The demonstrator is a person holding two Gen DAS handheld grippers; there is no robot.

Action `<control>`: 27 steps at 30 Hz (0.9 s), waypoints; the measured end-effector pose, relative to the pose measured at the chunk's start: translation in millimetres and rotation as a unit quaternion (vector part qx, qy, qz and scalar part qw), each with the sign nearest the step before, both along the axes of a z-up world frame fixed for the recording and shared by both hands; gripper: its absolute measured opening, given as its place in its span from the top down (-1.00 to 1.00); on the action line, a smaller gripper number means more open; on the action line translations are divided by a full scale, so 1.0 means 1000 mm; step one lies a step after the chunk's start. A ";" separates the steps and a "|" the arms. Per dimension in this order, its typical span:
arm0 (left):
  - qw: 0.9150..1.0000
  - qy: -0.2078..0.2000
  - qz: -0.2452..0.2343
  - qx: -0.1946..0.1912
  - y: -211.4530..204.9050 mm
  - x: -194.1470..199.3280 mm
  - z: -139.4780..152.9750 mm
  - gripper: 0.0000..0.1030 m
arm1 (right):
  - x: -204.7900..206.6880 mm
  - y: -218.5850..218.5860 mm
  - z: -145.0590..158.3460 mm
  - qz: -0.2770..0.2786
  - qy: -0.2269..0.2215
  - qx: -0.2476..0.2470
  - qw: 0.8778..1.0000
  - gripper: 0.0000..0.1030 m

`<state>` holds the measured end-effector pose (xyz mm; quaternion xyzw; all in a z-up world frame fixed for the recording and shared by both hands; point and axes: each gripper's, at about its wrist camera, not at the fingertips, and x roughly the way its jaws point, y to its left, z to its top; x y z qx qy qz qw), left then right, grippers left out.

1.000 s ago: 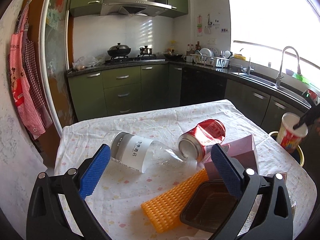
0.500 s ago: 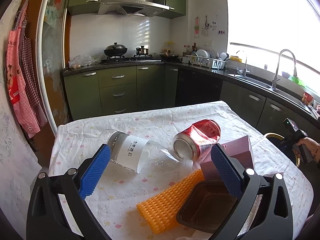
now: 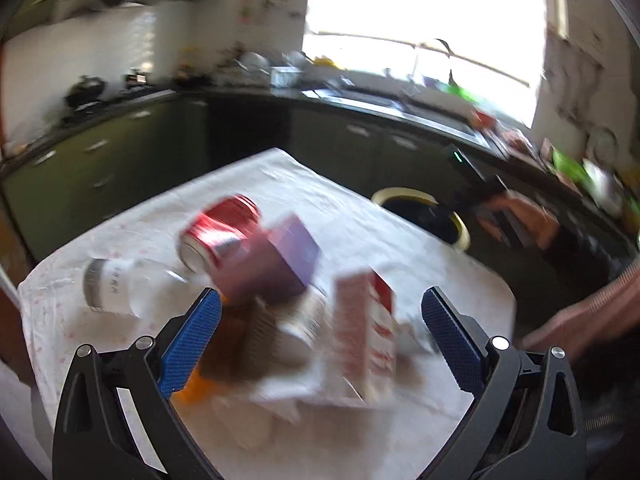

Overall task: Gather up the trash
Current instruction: 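Carry the paper bucket with the right gripper and drop it into the yellow-rimmed bin, then grasp the clear plastic cup with the left gripper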

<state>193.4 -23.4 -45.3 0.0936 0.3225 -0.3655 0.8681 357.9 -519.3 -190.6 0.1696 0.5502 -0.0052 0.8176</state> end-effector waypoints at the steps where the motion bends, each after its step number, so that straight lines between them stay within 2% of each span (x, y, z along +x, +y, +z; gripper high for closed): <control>1: 1.000 0.001 -0.009 0.017 -0.002 -0.007 -0.001 -0.93 | -0.003 0.002 0.001 0.003 -0.004 0.002 1.000 0.04; 4: 0.997 0.011 -0.026 0.067 -0.005 -0.030 -0.010 -0.93 | -0.015 0.008 0.006 0.008 -0.014 0.008 1.000 0.01; 7: 0.995 0.035 -0.033 0.092 -0.008 -0.044 -0.026 -0.93 | -0.018 0.011 0.007 0.014 -0.021 0.016 1.000 0.01; 11: 0.992 0.065 -0.034 0.101 -0.010 -0.055 -0.046 -0.88 | -0.056 0.012 0.030 0.024 -0.029 0.022 0.999 0.00; 20: 0.988 0.109 0.004 0.108 -0.004 -0.031 -0.072 -0.30 | -0.076 0.015 0.035 0.037 -0.032 0.031 0.998 -0.08; 27: 0.985 0.108 -0.009 0.135 -0.004 -0.045 -0.071 -0.25 | -0.090 0.006 0.032 0.037 -0.027 0.038 0.998 -0.12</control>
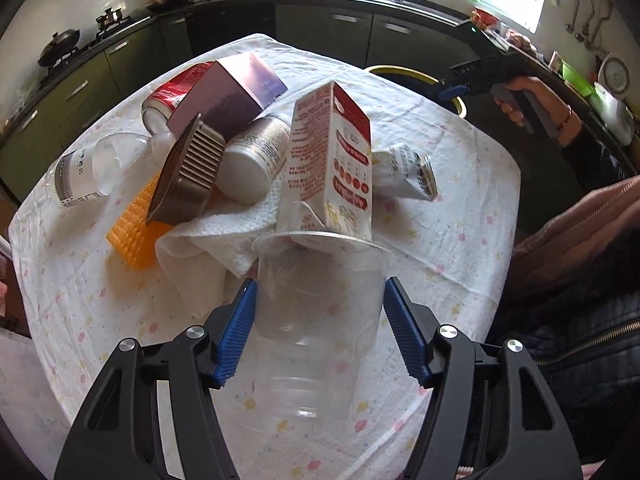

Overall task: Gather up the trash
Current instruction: 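Grasp the clear plastic cup with the left gripper, then carry the plastic cup with the left gripper and release it into the bin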

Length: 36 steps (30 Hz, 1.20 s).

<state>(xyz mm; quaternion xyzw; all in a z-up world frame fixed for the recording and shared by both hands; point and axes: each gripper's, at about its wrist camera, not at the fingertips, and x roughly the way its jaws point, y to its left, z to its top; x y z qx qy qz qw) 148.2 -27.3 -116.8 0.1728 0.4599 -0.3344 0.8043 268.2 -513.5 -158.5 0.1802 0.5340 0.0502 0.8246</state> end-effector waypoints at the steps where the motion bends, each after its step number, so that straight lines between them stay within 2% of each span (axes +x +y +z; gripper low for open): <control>1: 1.000 -0.001 -0.001 0.005 -0.001 -0.002 0.000 -0.25 | 0.000 0.000 -0.001 0.000 0.000 0.002 1.000 -0.13; 8: 0.999 0.005 -0.012 0.039 -0.010 -0.006 -0.008 -0.27 | 0.004 0.003 -0.009 0.007 0.000 0.014 1.000 -0.13; 14: 0.999 0.011 -0.005 0.031 -0.009 -0.003 -0.001 -0.14 | -0.001 -0.002 -0.006 0.005 -0.008 0.018 1.000 -0.13; 19: 1.000 -0.011 -0.019 -0.005 -0.020 -0.012 0.035 -0.14 | -0.008 -0.010 -0.001 -0.002 -0.020 0.024 0.999 -0.13; 24: 0.998 -0.028 -0.044 -0.031 -0.055 -0.003 0.069 -0.14 | -0.019 -0.022 0.005 -0.013 -0.040 0.031 0.999 -0.13; 28: 0.997 -0.031 -0.072 -0.028 -0.094 0.011 0.083 -0.14 | -0.031 -0.036 0.005 -0.023 -0.047 0.040 0.998 -0.14; 30: 0.996 -0.042 -0.082 -0.006 -0.110 0.018 0.089 -0.14 | -0.038 -0.045 0.003 -0.028 -0.050 0.045 0.997 -0.14; 36: 0.997 -0.040 -0.061 0.014 -0.110 0.030 0.101 -0.14 | -0.057 -0.060 -0.004 -0.030 -0.055 0.063 0.996 -0.16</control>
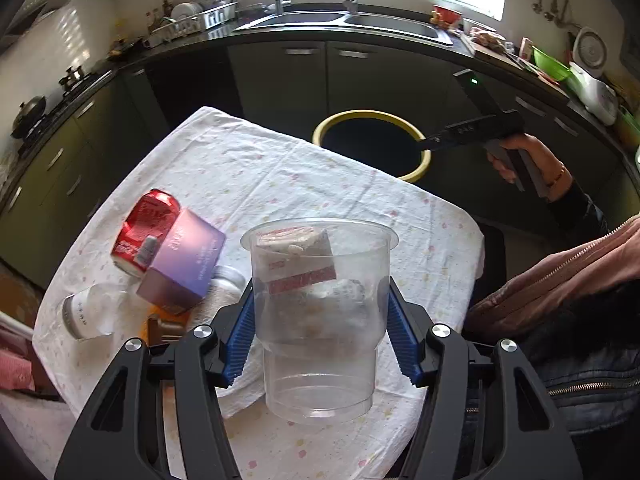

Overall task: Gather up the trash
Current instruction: 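Carry the plastic cup with the left gripper and release it into the bin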

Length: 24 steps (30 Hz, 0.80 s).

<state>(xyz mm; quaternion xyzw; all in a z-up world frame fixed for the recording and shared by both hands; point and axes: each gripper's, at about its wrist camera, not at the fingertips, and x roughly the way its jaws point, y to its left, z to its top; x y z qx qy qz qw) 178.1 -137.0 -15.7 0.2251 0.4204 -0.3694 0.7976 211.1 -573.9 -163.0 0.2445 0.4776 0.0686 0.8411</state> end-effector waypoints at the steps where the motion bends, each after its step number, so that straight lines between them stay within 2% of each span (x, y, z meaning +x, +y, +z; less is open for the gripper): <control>1: 1.000 -0.003 0.009 0.004 0.004 0.000 0.003 -0.14 | -0.001 0.000 -0.001 0.001 -0.001 0.001 1.000 -0.16; 8: 0.999 -0.022 0.032 0.000 0.011 -0.012 0.026 -0.15 | -0.002 -0.003 -0.005 0.013 -0.019 0.016 1.000 -0.16; 12: 1.000 -0.011 0.007 -0.012 -0.009 -0.010 0.032 -0.16 | -0.007 -0.011 -0.002 0.004 -0.029 0.018 0.999 -0.16; 16: 0.998 0.015 -0.064 -0.016 -0.067 0.003 0.023 -0.17 | -0.020 -0.019 0.009 -0.014 -0.047 0.017 0.999 -0.16; 19: 0.993 0.050 -0.106 -0.024 -0.119 0.028 0.009 -0.17 | -0.032 -0.025 0.016 -0.025 -0.054 0.013 0.998 -0.16; 24: 0.987 0.097 -0.128 -0.020 -0.203 0.074 -0.020 -0.17 | -0.055 -0.042 0.026 -0.049 -0.058 -0.002 0.997 -0.16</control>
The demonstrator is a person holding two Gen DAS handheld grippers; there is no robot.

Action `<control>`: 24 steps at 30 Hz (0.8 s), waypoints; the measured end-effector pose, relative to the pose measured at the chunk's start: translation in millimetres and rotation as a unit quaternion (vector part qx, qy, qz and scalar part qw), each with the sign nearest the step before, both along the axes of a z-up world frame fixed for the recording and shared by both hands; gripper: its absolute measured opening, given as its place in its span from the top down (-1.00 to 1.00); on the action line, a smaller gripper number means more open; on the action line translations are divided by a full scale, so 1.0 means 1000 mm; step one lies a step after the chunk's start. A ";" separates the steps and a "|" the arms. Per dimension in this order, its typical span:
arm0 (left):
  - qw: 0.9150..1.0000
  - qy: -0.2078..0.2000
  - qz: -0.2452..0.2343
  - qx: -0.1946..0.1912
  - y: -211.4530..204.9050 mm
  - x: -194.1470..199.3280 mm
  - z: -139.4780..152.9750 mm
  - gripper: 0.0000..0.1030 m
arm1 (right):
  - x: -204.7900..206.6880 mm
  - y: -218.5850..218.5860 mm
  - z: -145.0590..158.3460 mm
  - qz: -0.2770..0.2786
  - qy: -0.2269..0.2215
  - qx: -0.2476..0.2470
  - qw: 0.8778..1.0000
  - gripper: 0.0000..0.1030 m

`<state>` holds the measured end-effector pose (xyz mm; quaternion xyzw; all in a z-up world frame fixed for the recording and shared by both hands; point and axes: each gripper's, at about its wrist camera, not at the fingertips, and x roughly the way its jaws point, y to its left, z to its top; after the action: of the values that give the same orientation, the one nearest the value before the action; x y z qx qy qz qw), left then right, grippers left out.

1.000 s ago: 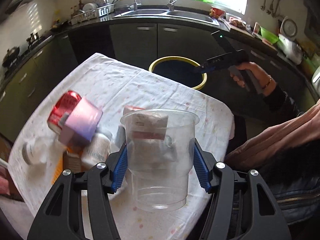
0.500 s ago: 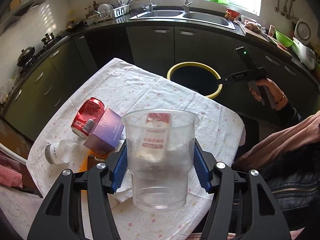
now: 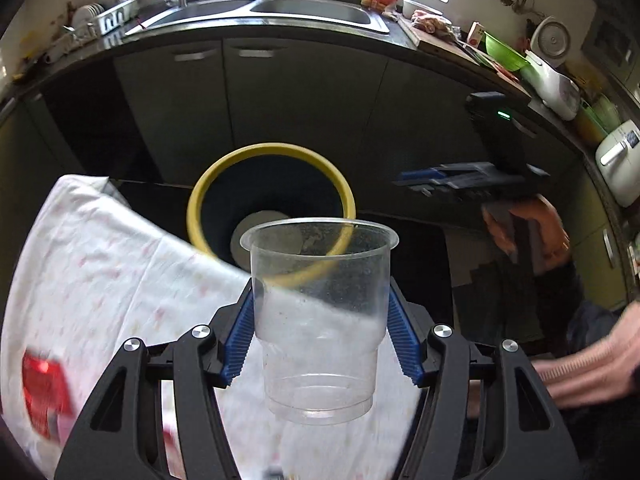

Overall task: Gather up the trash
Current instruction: 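Carry the plastic cup with the left gripper and release it into the bin, then move the right gripper back to the table and grasp the milk carton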

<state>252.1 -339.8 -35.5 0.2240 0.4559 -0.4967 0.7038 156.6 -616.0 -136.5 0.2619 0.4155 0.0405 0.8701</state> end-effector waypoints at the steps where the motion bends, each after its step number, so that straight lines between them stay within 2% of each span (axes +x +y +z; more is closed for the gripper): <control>1: 1.000 0.010 0.000 0.004 -0.017 0.011 -0.008 -0.17 | -0.004 -0.004 0.001 -0.006 0.000 -0.002 1.000 -0.16; 5: 0.999 0.023 0.011 0.019 -0.064 0.044 -0.038 -0.23 | -0.013 -0.014 0.002 -0.019 0.003 -0.004 1.000 -0.22; 9: 0.998 0.025 0.037 0.035 -0.084 0.066 -0.061 -0.40 | -0.013 -0.018 -0.002 -0.022 0.009 0.000 1.000 -0.25; 11: 0.998 0.030 0.053 0.029 -0.087 0.074 -0.063 -0.46 | -0.011 -0.019 -0.005 -0.020 0.012 0.003 1.000 -0.25; 14: 0.997 0.025 0.066 0.011 -0.076 0.073 -0.050 -0.46 | -0.007 -0.016 -0.008 -0.014 0.013 0.006 1.000 -0.25; 17: 0.997 0.008 0.074 -0.021 -0.054 0.062 -0.021 -0.53 | -0.001 -0.010 -0.010 -0.002 0.012 0.007 1.000 -0.26; 20: 0.994 -0.028 0.087 -0.054 -0.028 0.043 0.009 -0.69 | 0.003 -0.002 -0.012 0.010 0.013 0.008 1.000 -0.26; 24: 0.986 -0.071 0.118 -0.093 0.020 0.013 0.040 -0.80 | 0.006 0.009 -0.013 0.024 0.016 0.006 1.000 -0.29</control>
<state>265.4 -320.2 4.4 0.1369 0.3802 -0.4331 0.8057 162.9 -606.6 -149.8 0.2579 0.4350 0.0599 0.8606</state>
